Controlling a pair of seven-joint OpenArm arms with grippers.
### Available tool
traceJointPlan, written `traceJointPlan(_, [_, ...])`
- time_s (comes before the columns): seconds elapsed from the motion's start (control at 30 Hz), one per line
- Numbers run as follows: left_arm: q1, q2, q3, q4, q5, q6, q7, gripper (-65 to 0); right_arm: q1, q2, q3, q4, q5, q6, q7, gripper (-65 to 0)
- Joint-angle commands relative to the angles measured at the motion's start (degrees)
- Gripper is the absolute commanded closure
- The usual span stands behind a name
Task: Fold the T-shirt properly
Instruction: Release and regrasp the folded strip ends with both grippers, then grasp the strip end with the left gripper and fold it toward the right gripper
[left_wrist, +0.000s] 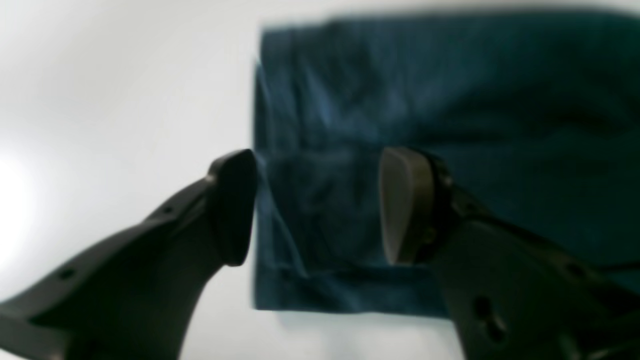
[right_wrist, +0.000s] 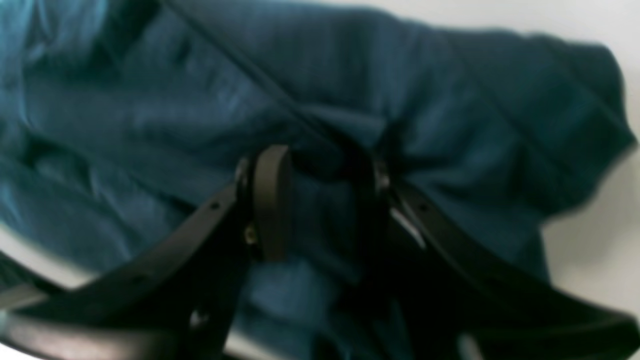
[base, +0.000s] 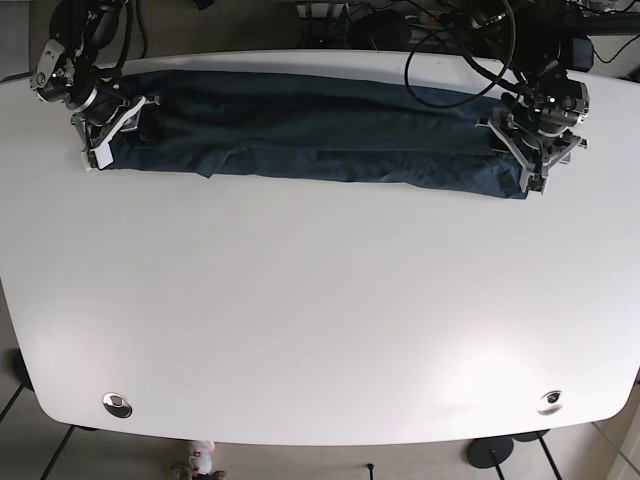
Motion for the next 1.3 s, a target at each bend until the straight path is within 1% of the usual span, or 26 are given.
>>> traceJointPlan(0.03, [-0.97, -0.66, 0.16, -2.04, -0.52, 0.12, -0.87, -27.4, 2.75, 1.1, -1.07, -2.03, -4.8, -0.05, 1.09, -19.7])
traceJointPlan(0.07, [-2.29, -0.75, 0.07, -3.27, -0.52, 0.12, -0.87, -26.2, 4.34, 1.01, -1.6, -3.44, -7.52, -0.05, 1.97, -19.5])
traceJointPlan(0.13, [-4.4, -0.92, -0.02, -6.08, -0.52, 0.12, -0.87, -26.1, 7.15, 0.66, -2.3, -5.64, -11.83, -0.05, 4.78, -19.5])
traceJointPlan(0.23, [-8.0, -2.5, -0.02, -10.22, -0.52, 0.12, -0.87, -26.1, 12.95, 0.57, -3.45, -11.18, -16.22, -0.05, 7.77, -19.5])
traceJointPlan(0.33, [-10.9, -2.5, -0.02, -11.53, -0.52, 0.12, -0.43, -26.1, 17.26, 0.74, -5.38, -14.78, -17.81, -0.05, 9.35, -19.5])
traceJointPlan(0.5, [-11.43, -1.98, -0.9, -0.37, -0.7, 0.12, 3.44, -26.7, 19.28, 1.1, -5.56, -13.2, -17.81, -0.05, 9.35, -19.5])
traceJointPlan(0.53, [-11.52, -1.71, -2.39, 0.86, -0.7, 0.12, 4.05, -29.0, 19.28, 1.01, -5.56, -12.67, -17.81, -0.05, 9.35, -19.5])
traceJointPlan(0.6, [-12.92, -0.13, -6.96, 2.09, -1.4, 0.12, 4.4, -38.3, 19.19, 1.1, -5.56, -12.58, -17.81, -0.05, 9.35, -19.5])
traceJointPlan(0.67, [-13.98, 0.22, -11.97, 2.09, -4.3, 0.12, 4.49, -46.4, 19.1, 0.92, -5.56, -12.58, -17.81, -0.05, 9.35, -19.5])
traceJointPlan(0.7, [-14.42, 0.22, -13.99, 1.83, -6.5, 0.12, 4.58, -48.9, 19.1, 0.92, -5.56, -12.58, -17.72, -0.05, 9.35, -19.5])
traceJointPlan(0.77, [-14.59, -0.22, -15.49, -0.9, -12.04, 0.12, 7.22, -49.3, 19.02, 0.74, -5.56, -12.58, -17.72, -0.05, 9.35, -19.5])
traceJointPlan(0.8, [-14.59, -1.45, -15.75, -2.48, -14.33, 0.12, 8.27, -49.3, 19.02, 0.66, -5.56, -12.58, -17.81, -0.05, 9.35, -19.5])
traceJointPlan(0.83, [-14.59, -3.29, -16.9, -5.38, -17.76, 0.12, 9.06, -49.3, 19.02, 0.66, -5.56, -12.58, -17.81, -0.05, 9.35, -19.5])
traceJointPlan(0.93, [-14.59, -4.53, -18.83, -13.38, -24.44, 0.12, 9.24, -49.3, 19.02, 0.74, -5.56, -12.58, -17.63, -0.05, 9.35, -19.5])
traceJointPlan(1.03, [-14.59, -6.72, -18.92, -18.04, -24.61, 0.12, 9.06, -49.2, 19.02, 1.1, -5.47, -12.58, -17.54, -0.05, 9.35, -19.5])
traceJointPlan(1.17, [-14.42, -6.64, -18.57, -20.33, -24.79, 0.12, 9.33, -49.2, 19.1, 0.83, -5.47, -12.58, -17.46, -0.05, 9.35, -19.5])
traceJointPlan(1.23, [-14.24, -6.55, -15.49, -20.33, -24.79, 0.12, 9.33, -49.0, 19.1, 0.66, -5.47, -12.58, -17.54, -0.05, 9.35, -19.5])
traceJointPlan(1.27, [-14.15, -6.55, -12.06, -20.33, -24.79, 0.12, 9.33, -46.9, 19.1, 0.57, -5.47, -12.58, -17.46, -0.05, 9.35, -19.5])
traceJointPlan(1.3, [-13.54, -6.55, -10.13, -20.33, -24.79, 0.12, 9.33, -43.3, 19.1, 0.57, -5.47, -12.58, -17.46, -0.05, 9.35, -19.5])
